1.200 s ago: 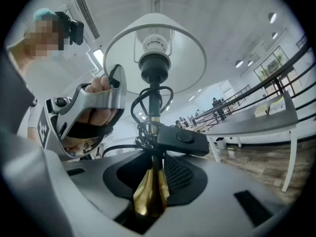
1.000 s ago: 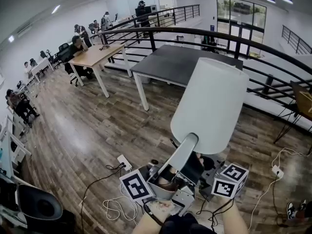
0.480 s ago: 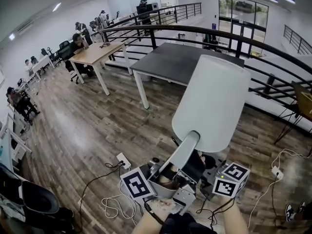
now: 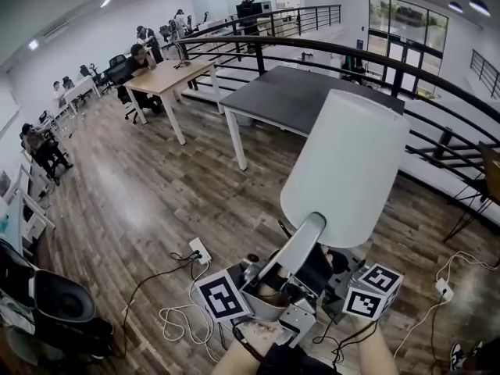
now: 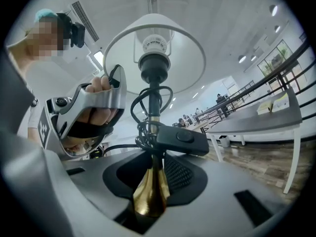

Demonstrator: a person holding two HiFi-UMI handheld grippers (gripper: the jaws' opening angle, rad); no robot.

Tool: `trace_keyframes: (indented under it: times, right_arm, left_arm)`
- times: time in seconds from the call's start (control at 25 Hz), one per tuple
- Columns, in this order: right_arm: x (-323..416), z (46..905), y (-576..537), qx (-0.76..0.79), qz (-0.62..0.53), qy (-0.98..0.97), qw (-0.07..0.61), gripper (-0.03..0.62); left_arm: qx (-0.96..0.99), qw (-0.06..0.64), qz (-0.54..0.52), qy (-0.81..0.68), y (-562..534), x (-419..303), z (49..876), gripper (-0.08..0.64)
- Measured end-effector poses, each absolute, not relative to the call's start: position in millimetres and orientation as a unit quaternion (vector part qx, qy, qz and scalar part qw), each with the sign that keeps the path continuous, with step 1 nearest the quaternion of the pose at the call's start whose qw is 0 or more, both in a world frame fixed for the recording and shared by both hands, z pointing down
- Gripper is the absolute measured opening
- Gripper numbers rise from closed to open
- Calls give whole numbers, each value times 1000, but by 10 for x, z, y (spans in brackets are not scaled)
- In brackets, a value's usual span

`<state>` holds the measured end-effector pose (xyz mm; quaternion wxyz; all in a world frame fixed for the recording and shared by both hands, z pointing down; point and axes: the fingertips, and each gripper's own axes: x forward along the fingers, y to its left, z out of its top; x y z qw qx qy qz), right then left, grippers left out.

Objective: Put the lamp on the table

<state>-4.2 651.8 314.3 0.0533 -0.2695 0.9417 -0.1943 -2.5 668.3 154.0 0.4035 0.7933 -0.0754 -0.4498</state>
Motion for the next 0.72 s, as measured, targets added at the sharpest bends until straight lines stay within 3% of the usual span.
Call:
trace_keyframes:
  times: [0.72]
  right_arm:
    - [-162, 3136, 5169, -285, -187, 939, 54, 124]
  left_arm:
    - [796, 404, -448, -52, 5368, -163, 1532, 49]
